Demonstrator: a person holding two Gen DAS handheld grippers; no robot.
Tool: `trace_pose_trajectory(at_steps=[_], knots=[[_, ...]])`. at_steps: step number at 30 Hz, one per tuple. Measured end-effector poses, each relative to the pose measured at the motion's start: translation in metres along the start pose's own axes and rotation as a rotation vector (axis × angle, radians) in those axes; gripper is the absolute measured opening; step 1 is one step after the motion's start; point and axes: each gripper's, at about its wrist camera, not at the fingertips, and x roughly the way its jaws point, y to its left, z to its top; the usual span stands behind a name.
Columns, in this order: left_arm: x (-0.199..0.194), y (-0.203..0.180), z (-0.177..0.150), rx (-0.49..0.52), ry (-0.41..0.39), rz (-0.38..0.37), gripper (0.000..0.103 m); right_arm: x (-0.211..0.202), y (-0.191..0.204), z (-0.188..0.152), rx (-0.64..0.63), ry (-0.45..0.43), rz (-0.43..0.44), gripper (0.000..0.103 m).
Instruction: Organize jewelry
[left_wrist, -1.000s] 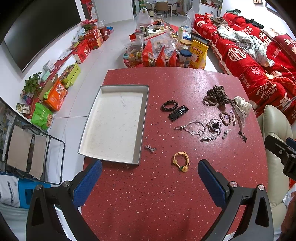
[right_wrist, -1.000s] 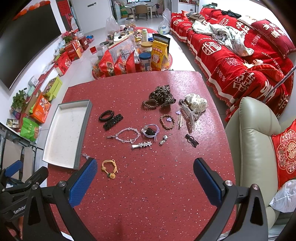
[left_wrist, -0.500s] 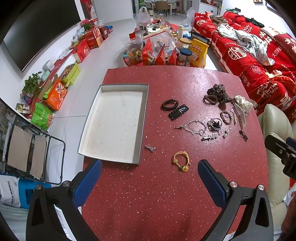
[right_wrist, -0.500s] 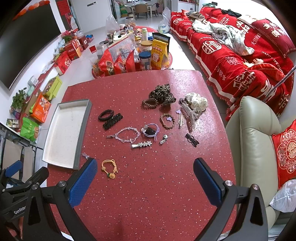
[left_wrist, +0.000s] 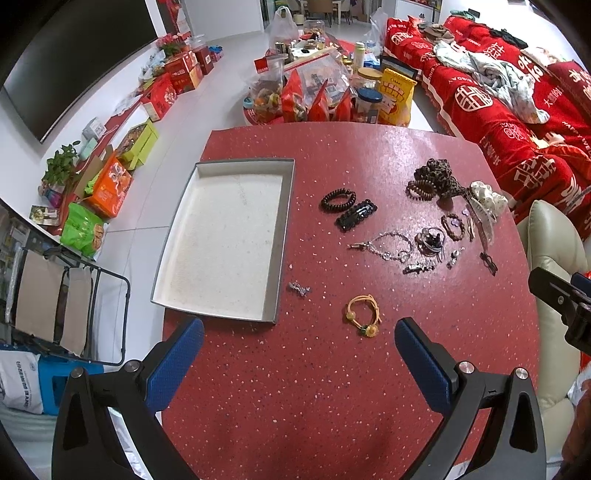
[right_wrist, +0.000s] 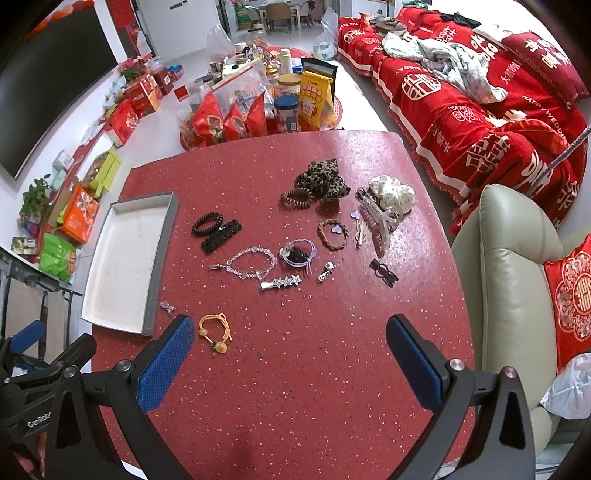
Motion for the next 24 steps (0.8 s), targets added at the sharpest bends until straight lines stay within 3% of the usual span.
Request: trace_pose_trajectory(at_steps=[10, 24], knots=[[0.019, -0.008, 0.005, 0.015, 0.052, -0.021, 0.103, 0.027, -0.021, -0.005, 0.055, 0.068, -0.001, 0.103], [0.100, -0.043, -0.012, 0.052, 0.148, -0.102, 0.103, 0.110, -0.071, -0.013, 0.196, 0.229, 0.010, 0.103]])
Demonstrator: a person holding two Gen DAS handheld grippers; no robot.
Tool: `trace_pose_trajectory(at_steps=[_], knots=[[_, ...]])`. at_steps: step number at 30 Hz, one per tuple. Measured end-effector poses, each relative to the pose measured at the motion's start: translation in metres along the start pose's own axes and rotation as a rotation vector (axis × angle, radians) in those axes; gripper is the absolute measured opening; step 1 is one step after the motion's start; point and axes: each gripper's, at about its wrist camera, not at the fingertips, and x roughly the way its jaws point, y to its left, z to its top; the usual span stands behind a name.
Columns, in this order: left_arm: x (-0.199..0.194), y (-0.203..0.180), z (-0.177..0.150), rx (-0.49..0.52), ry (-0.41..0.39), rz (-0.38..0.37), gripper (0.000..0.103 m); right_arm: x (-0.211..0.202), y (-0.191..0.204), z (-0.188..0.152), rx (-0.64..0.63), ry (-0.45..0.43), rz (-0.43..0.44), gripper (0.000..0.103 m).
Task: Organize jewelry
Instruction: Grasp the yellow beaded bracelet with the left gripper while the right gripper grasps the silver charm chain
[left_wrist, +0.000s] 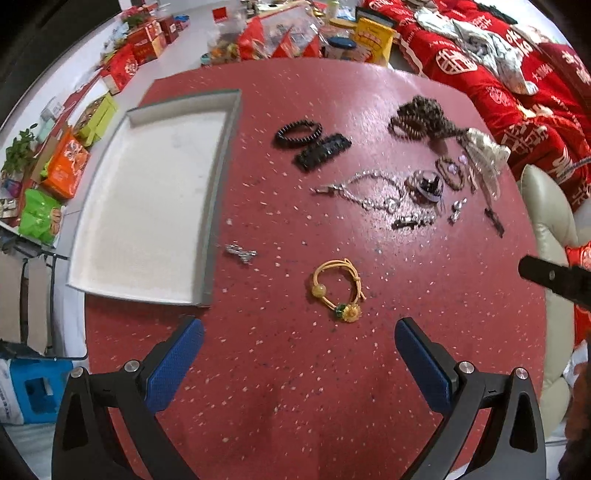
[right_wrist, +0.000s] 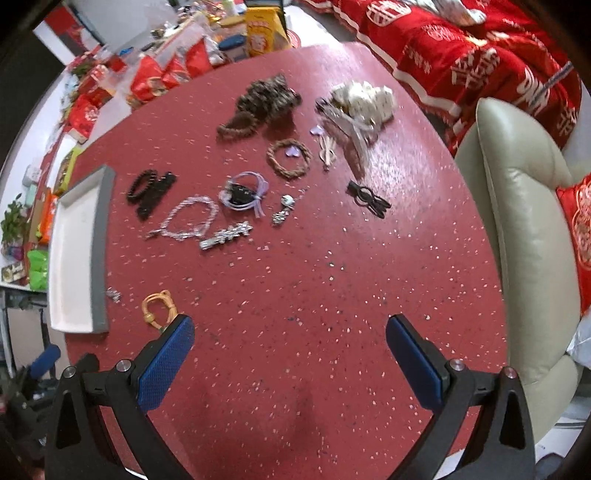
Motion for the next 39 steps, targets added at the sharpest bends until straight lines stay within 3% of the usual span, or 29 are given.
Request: trace_pose_trajectory(at_steps=[10, 13, 19, 28, 33, 37, 39], knots=[[0.056, -0.015, 0.009, 0.027, -0.008, 0.027, 0.103, 0.056, -0.009, 0.026, 0.005, -0.001, -0.016, 0.102], [0.070, -0.018, 0.009, 0.041, -0.019, 0.040, 0.103, 0.070, -0.006, 0.033, -0.020, -0.015, -0.019, 0.098], [0.094, -0.024, 0.010, 0.055, -0.028, 0.060, 0.103, 0.098, -0.001, 0.049, -0.050, -0.028, -0.031, 0.081], [0.105, -0.029, 0.012, 0.048, -0.064, 0.065, 0.102, 0.120, 0.016, 0.068, -0.109, -0.086, -0.095, 0.076], [0.101, -0.040, 0.012, 0.059, -0.089, 0.039, 0.086, 0.123, 0.023, 0.078, -0.123, -0.123, -0.094, 0.070], [0.097, -0.050, 0.013, 0.075, -0.092, 0.031, 0.075, 0.117, 0.022, 0.076, -0.124, -0.138, -0.090, 0.059], [0.095, -0.054, 0.014, 0.083, -0.095, 0.025, 0.063, 0.118, 0.022, 0.078, -0.122, -0.142, -0.088, 0.054]])
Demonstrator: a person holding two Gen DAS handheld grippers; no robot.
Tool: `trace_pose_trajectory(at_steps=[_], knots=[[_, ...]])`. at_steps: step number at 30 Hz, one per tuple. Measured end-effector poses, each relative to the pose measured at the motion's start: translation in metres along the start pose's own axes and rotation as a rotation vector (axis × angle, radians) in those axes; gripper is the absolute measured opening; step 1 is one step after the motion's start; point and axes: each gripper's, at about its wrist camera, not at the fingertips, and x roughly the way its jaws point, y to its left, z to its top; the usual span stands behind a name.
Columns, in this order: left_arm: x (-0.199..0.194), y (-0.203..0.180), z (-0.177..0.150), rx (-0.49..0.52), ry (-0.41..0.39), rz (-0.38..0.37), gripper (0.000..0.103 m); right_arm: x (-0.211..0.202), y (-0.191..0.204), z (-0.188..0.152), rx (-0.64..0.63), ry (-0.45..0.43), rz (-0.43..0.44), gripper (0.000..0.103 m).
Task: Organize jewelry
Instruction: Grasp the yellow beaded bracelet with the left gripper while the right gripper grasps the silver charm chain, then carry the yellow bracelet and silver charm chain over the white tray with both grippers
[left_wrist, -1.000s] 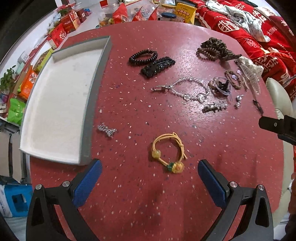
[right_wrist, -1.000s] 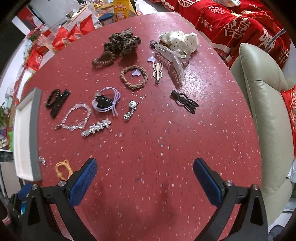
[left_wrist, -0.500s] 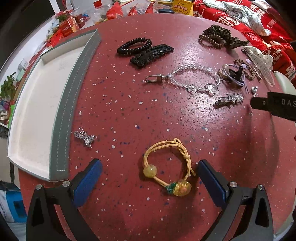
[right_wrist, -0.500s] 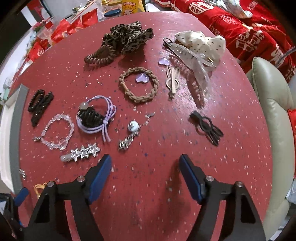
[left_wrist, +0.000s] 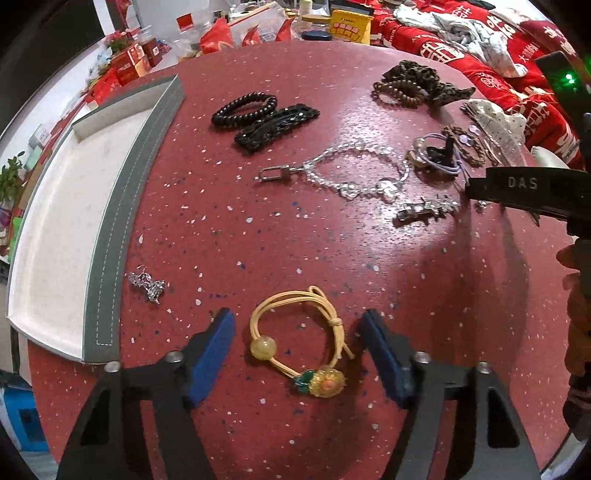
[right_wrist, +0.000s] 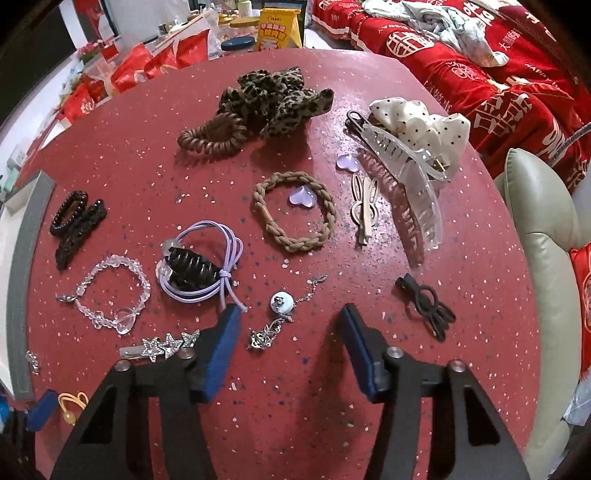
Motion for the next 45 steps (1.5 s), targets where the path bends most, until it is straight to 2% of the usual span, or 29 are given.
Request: trace_pose_trajectory(at_steps=[1, 2, 3, 4, 6, 7, 8, 11, 16, 25, 34, 36, 38, 39, 40, 43, 45], knots=[[-0.002, -0.002, -0.001, 0.003, -0.001, -0.006, 0.059, -0.003, -0.003, -0.002, 0.002, -0.002, 0.004, 0.050], [-0.005, -0.005, -0.004, 0.007, -0.003, -0.006, 0.052, -0.004, -0.004, -0.002, 0.004, -0.004, 0.005, 0.043], [-0.008, -0.006, -0.006, 0.009, -0.004, -0.009, 0.042, -0.005, -0.002, -0.004, 0.003, -0.003, 0.004, 0.041], [-0.009, -0.007, -0.006, 0.012, -0.004, -0.013, 0.037, -0.010, -0.001, -0.009, 0.002, -0.004, 0.002, 0.036], [-0.007, -0.006, -0.005, 0.020, -0.002, -0.020, 0.020, -0.010, -0.005, -0.009, 0.009, -0.002, 0.008, 0.022], [-0.006, -0.007, -0.004, 0.022, 0.003, -0.033, 0.013, -0.012, -0.007, -0.012, 0.013, -0.002, 0.011, 0.011], [-0.006, -0.007, -0.003, 0.022, 0.008, -0.049, 0.007, -0.012, -0.008, -0.013, 0.020, -0.002, 0.015, 0.011], [-0.007, -0.001, -0.001, 0.006, 0.029, -0.097, 0.008, -0.013, -0.012, -0.015, 0.037, 0.001, 0.034, 0.008], [-0.015, 0.009, -0.003, -0.030, 0.039, -0.176, 0.008, -0.022, -0.022, -0.017, 0.095, 0.010, 0.115, 0.002], [-0.045, 0.028, -0.004, -0.057, 0.018, -0.231, 0.008, -0.042, -0.035, -0.032, 0.130, 0.029, 0.182, 0.002], [-0.058, 0.044, -0.008, -0.060, 0.005, -0.224, 0.008, -0.029, -0.030, -0.029, 0.124, 0.027, 0.120, 0.005], [-0.057, 0.045, -0.009, -0.059, 0.007, -0.220, 0.007, -0.022, -0.022, -0.025, 0.089, 0.032, 0.103, 0.008], [-0.055, 0.045, -0.008, -0.060, 0.010, -0.215, 0.007, -0.016, -0.016, -0.022, 0.073, 0.042, 0.089, 0.027], [-0.055, 0.045, -0.008, -0.060, 0.009, -0.214, 0.007, -0.015, -0.014, -0.021, 0.065, 0.028, 0.072, 0.033], [-0.055, 0.044, -0.008, -0.060, 0.007, -0.214, 0.007, -0.015, -0.012, -0.020, 0.059, 0.020, 0.057, 0.045], [-0.055, 0.044, -0.008, -0.058, 0.002, -0.212, 0.007, -0.015, -0.012, -0.018, 0.063, 0.012, 0.044, 0.047], [-0.056, 0.044, -0.008, -0.057, -0.001, -0.213, 0.007, -0.022, -0.016, -0.016, 0.071, -0.026, 0.040, 0.047]])
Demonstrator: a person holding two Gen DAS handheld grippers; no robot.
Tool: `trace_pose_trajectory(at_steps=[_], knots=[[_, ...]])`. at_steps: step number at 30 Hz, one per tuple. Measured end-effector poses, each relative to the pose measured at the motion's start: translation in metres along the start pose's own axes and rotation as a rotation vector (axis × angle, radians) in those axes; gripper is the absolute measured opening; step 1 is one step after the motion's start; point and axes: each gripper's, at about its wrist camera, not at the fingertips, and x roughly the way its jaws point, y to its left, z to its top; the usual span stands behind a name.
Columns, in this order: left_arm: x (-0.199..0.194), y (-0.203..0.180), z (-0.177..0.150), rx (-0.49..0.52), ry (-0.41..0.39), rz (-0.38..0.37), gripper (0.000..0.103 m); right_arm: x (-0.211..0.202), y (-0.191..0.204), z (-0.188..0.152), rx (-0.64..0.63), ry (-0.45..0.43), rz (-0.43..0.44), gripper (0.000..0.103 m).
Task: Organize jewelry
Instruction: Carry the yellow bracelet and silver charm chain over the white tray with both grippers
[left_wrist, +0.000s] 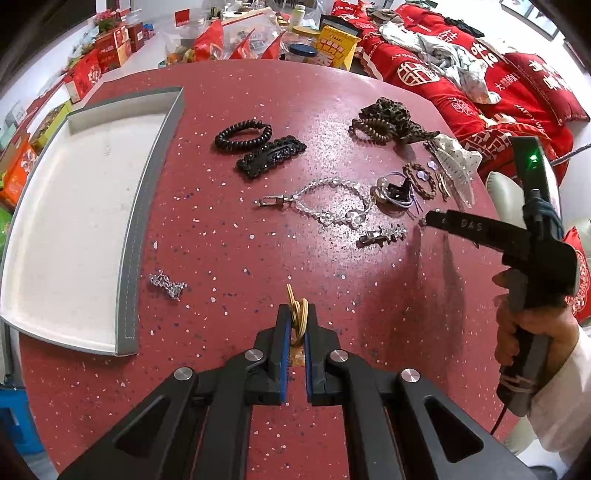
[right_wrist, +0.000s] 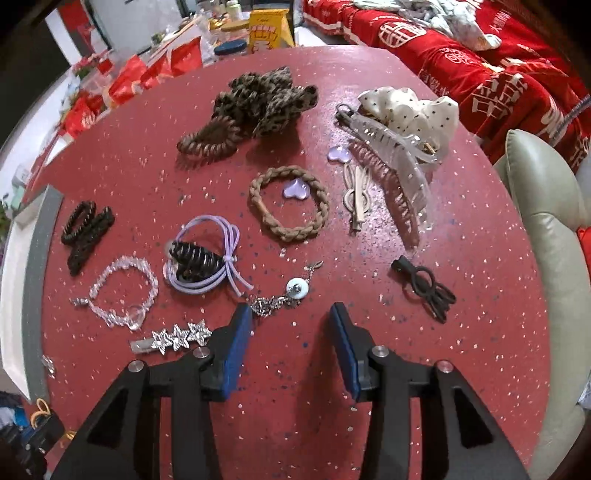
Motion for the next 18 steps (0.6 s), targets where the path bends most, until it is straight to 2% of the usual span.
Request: trace_pose_trajectory(at_steps=[7, 9, 11, 12, 18], knots=[[0.003, -0.003, 0.001, 0.010, 0.003, 0.003, 0.007, 0.012, 0.006, 0.012, -0.036, 0.024, 0.001, 0.047], [0.003, -0.004, 0.001, 0.011, 0.003, 0.004, 0.007, 0.017, 0.015, 0.013, -0.065, 0.026, -0.022, 0.047], [0.003, -0.004, 0.001, 0.009, 0.002, 0.004, 0.007, 0.015, 0.021, 0.010, -0.091, 0.022, -0.028, 0.031], [0.003, -0.004, 0.000, 0.008, 0.002, 0.004, 0.008, 0.015, 0.021, 0.009, -0.090, 0.025, -0.018, 0.016], [0.000, -0.005, 0.001, 0.011, -0.003, 0.000, 0.007, 0.001, -0.002, 0.001, -0.003, 0.021, 0.039, 0.016]])
